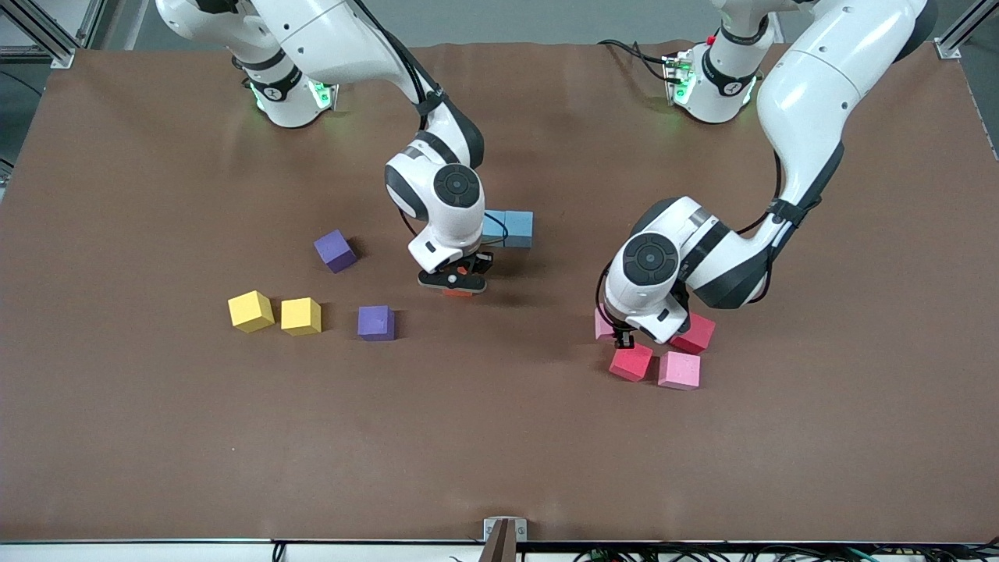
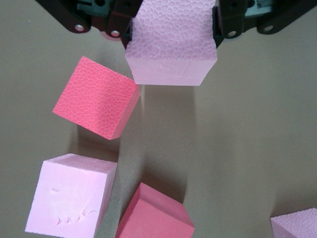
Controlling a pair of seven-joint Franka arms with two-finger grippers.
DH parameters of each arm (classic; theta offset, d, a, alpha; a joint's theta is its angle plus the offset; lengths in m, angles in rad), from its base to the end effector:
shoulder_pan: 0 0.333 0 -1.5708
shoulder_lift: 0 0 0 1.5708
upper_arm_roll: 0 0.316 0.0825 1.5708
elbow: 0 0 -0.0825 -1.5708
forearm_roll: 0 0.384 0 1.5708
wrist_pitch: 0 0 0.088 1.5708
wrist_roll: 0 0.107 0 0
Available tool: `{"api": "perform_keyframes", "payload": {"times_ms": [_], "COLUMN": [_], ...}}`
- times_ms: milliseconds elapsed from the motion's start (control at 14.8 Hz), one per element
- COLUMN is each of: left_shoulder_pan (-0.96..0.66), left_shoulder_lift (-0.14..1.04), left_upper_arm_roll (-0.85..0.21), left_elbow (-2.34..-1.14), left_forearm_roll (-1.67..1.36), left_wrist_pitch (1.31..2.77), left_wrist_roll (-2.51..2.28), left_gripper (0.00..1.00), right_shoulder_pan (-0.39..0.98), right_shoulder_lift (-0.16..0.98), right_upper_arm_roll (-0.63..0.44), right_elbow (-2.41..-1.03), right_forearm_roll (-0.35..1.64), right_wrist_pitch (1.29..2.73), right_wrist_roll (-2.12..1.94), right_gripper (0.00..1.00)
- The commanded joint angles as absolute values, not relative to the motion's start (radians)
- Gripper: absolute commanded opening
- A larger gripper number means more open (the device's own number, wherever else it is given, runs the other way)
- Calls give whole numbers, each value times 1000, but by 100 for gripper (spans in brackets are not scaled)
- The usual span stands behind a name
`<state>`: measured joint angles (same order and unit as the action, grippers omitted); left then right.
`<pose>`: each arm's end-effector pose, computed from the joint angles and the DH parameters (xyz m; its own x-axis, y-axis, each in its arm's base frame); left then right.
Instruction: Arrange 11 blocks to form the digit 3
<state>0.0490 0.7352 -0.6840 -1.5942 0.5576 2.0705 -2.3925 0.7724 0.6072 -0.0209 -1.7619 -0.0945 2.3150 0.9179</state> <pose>0.6018 -0.3262 0.2658 -0.0075 0.9977 0.0673 0.9996 0.0093 -0.0266 0.4808 0.4482 0.2166 0.9950 -0.0956 0.0272 -0.0977 -0.9909 0.0924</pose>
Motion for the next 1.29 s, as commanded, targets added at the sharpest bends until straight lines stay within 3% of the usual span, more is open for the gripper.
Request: {"api": "perform_keyframes", "payload": {"times_ms": [0,1218], "left_shoulder_pan": [46,44], "left_shoulder_lift": [733,735], "left_upper_arm_roll": [-683,-683], "left_elbow": [-1589,-1575], "left_forearm_roll": [552,551], "left_wrist_pitch": [2062,2063], "left_wrist_roll": [-2376,-2376], "left_gripper": [39,39], "right_shoulder_pan": [785,784], "right_shoulder_lift": [598,601], "right_upper_arm_roll": [-18,-20], "right_elbow": [-1779,-1770], "right_forearm_roll": [-101,-112], "right_wrist_pitch": [2310,2310], "right_wrist_roll": [943,916], "right_gripper": [4,5]}}
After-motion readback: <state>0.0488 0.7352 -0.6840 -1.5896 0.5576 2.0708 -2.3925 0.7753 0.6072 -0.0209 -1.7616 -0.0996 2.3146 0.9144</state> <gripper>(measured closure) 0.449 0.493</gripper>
